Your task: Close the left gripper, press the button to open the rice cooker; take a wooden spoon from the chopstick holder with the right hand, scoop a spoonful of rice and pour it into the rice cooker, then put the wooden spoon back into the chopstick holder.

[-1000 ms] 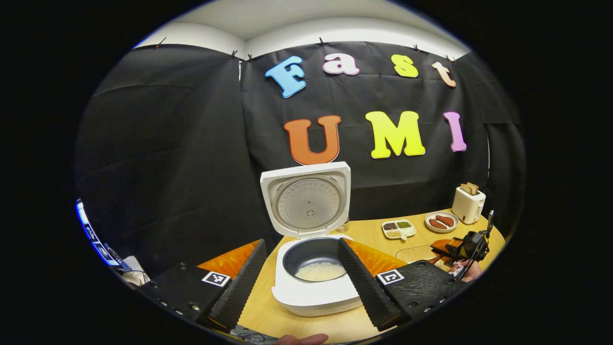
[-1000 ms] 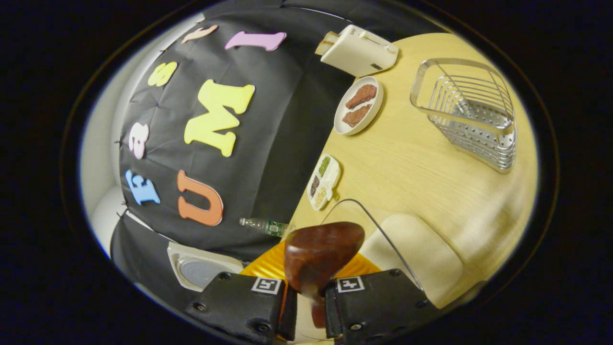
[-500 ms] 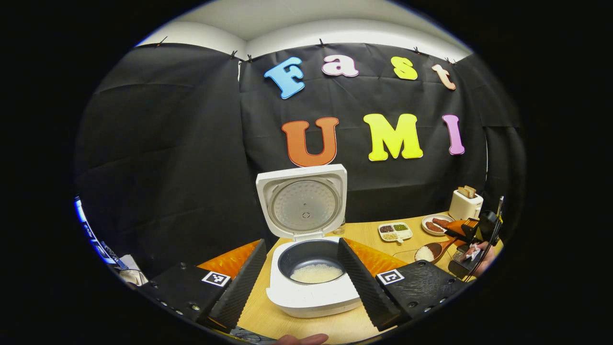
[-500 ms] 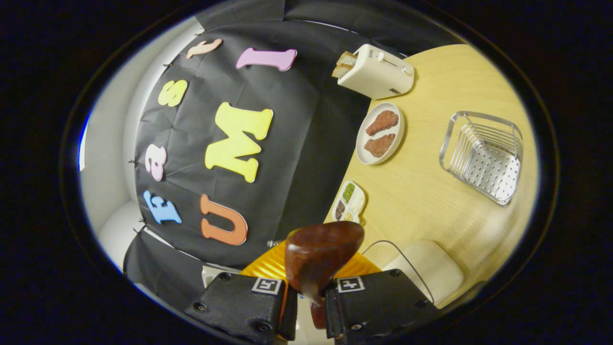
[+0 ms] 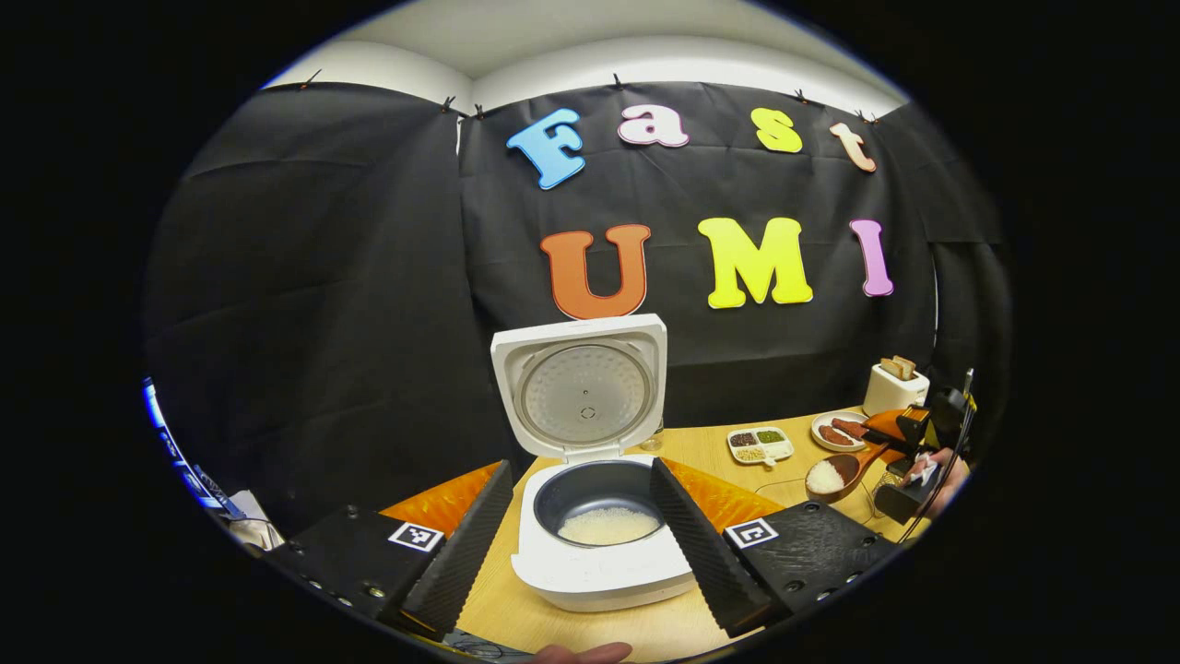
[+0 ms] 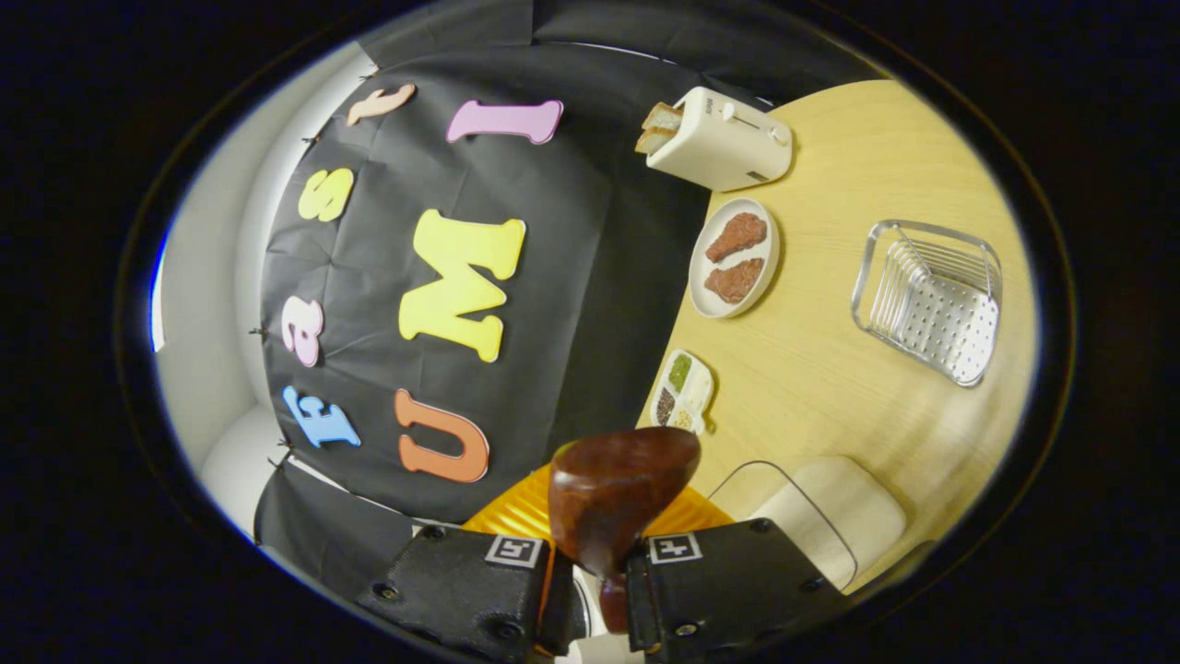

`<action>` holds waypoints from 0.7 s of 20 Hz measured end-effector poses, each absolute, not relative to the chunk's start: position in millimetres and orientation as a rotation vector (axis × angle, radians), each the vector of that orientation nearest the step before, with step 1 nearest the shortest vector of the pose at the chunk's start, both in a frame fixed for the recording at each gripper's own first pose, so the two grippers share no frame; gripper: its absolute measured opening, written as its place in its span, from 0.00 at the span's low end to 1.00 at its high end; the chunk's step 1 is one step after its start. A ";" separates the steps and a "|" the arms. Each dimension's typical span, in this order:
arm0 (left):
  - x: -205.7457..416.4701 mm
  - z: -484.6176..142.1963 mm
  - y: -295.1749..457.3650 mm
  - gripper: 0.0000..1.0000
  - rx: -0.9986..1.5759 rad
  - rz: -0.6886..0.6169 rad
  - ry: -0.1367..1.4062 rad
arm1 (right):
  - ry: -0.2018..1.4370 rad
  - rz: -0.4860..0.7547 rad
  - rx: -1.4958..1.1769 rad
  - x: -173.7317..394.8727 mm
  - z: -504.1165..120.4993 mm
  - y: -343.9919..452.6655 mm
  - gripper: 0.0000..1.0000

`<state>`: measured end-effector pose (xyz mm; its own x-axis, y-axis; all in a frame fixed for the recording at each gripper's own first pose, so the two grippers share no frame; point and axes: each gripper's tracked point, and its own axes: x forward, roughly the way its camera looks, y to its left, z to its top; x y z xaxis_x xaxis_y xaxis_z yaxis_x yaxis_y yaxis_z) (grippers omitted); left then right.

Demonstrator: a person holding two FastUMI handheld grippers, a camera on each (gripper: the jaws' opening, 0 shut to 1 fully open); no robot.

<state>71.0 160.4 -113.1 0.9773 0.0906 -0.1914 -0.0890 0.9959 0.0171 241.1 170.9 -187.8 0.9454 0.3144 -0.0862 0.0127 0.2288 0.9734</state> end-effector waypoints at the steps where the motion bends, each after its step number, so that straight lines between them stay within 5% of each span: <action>1: 70.3 -113.8 161.4 0.95 0.004 0.092 0.194 | 0.286 0.231 1.324 240.4 -174.0 177.3 0.28; 8: 63.4 -124.4 179.5 0.95 -0.057 0.141 0.186 | 0.315 0.408 1.172 235.3 -79.7 294.6 0.28; 14: 58.8 -132.3 204.6 0.95 -0.083 0.201 0.201 | 0.395 0.547 1.050 241.7 -81.8 440.3 0.26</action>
